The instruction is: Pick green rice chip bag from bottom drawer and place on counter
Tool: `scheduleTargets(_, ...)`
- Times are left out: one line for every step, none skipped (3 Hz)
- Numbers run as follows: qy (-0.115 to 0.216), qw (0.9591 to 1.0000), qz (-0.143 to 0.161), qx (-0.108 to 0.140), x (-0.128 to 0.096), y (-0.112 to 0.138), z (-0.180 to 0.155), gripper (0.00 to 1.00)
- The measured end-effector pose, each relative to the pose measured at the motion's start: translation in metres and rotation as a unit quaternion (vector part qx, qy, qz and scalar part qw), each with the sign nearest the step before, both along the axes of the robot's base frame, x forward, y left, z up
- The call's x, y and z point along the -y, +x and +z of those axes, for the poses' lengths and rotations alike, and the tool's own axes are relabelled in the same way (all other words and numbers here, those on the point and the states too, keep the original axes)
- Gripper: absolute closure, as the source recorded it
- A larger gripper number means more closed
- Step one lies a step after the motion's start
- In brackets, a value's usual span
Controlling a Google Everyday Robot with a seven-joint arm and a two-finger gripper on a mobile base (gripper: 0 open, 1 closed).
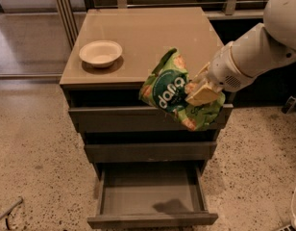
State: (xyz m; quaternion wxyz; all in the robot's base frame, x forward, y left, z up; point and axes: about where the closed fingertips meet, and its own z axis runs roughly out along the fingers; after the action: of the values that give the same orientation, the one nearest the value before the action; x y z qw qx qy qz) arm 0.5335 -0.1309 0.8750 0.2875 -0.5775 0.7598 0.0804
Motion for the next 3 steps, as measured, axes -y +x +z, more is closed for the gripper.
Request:
scheduleTargets(-0.001, 0.9995, -0.031, 0.006, 0.006, 0.022, 0.013, 1.00)
scheduleTargets(-0.005, 0.9980, -0.061, 0.017, 0.017, 0.055, 0.033, 1.00)
scheduleTargets(0.004, 0.9954, -0.089, 0.035, 0.031, 0.091, 0.041, 1.00)
